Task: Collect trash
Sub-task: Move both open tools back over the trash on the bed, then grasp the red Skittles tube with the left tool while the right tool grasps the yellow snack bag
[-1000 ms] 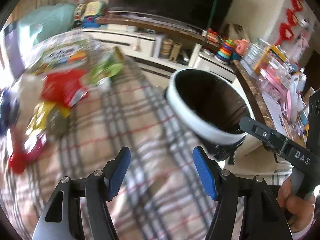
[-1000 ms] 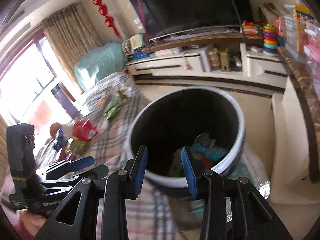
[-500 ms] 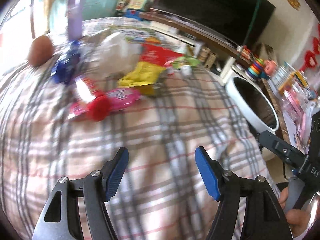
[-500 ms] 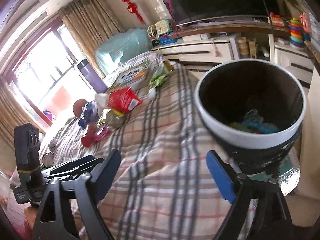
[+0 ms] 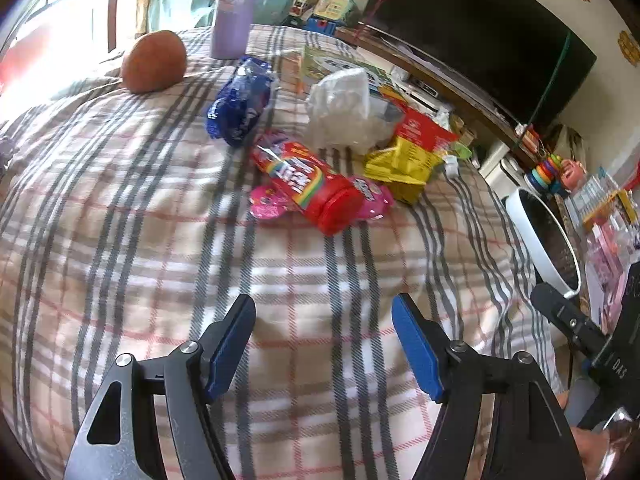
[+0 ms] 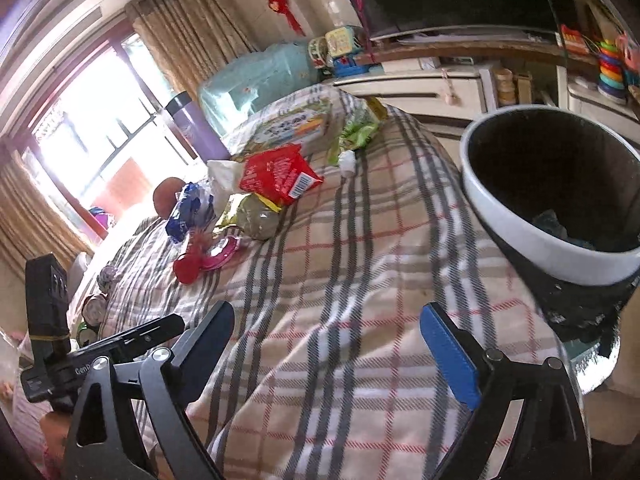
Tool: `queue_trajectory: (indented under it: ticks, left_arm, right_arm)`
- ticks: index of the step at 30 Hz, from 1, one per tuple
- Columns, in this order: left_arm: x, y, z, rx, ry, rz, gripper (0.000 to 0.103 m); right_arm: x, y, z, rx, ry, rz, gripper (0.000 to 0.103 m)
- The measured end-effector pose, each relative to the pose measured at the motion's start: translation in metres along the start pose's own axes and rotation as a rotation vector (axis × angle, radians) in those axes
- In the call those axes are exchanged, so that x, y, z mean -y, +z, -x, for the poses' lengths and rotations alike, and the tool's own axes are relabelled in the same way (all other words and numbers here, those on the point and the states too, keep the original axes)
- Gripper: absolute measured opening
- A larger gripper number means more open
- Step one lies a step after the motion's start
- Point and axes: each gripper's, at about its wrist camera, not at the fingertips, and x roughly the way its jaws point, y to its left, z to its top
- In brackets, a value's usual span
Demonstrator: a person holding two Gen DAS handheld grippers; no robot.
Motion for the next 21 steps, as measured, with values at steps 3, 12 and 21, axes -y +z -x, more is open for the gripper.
queue_trajectory:
  ticks: [3, 12, 21]
  left_arm:
    - [-0.003, 0.006, -0.003, -0.001, -0.003, 0.017, 0.071]
    - [-0.002, 0.026, -0.014, 0.015, 0.000, 0.026, 0.073]
    - [0.000, 0.049, -0.026, 0.041, 0.015, 0.031, 0.073]
  right_arm:
    - [-0.004, 0.001, -0.004, 0.004, 0.010, 0.012, 0.095]
    - [-0.009, 0.012, -0.025, -0.012, -0.007, -0.004, 0.095]
    - [-0.020, 0.032, -0.055, -0.021, 0.000, 0.035, 0.069]
